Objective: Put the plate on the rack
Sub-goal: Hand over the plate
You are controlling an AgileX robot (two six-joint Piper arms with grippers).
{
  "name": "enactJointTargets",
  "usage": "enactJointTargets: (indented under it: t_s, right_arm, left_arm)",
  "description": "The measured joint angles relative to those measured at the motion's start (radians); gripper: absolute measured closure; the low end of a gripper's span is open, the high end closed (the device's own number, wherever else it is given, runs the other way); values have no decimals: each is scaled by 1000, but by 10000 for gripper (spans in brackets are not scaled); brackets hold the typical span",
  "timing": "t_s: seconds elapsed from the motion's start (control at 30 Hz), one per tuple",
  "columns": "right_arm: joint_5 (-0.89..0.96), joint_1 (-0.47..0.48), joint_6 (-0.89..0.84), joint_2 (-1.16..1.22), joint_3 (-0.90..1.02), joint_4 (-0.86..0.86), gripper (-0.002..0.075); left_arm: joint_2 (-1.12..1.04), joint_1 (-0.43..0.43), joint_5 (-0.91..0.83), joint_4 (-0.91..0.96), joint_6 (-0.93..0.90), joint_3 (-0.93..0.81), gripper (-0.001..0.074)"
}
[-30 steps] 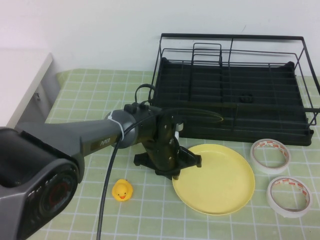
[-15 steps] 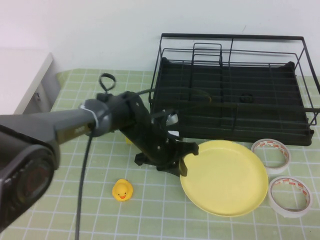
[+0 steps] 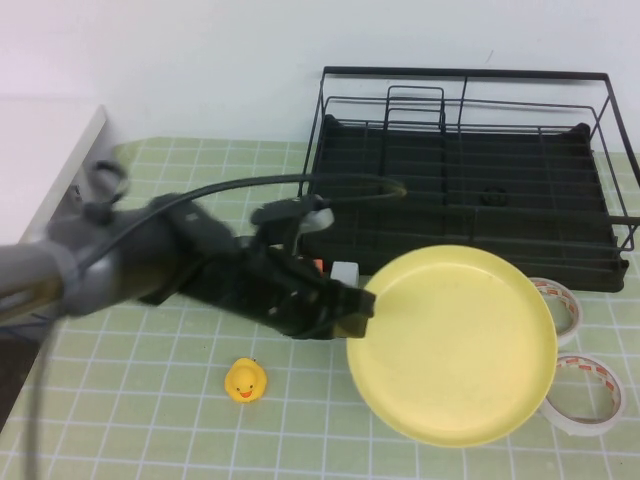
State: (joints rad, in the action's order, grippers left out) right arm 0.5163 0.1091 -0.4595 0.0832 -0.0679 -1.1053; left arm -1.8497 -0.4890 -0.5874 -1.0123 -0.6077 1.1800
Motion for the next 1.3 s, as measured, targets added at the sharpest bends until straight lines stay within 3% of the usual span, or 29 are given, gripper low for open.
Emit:
enactJointTargets:
  t_s: [0.23, 0.33, 0.53, 0.7, 1.03, 1.3]
  right_arm:
    - [121, 0, -193, 359, -201, -30, 343]
    - [211, 0, -340, 516, -299, -75, 272]
    - [384, 0, -697, 792, -505, -233, 253]
    - [421, 0, -879, 983, -657, -261, 251]
    - [593, -25, -982, 1300, -836, -265, 250]
    - [520, -180, -1035, 1384, -845, -267, 256]
  left_arm:
    - [292, 0, 124, -219, -290, -253, 731]
    - [401, 0, 162, -330, -404, -328, 731]
    - [520, 0, 187, -460, -522, -380, 731]
    - [526, 0, 198, -521, -576, -380, 731]
    - [520, 0, 252, -686, -797, -380, 731]
    - [474, 0, 248, -688, -872, -380, 731]
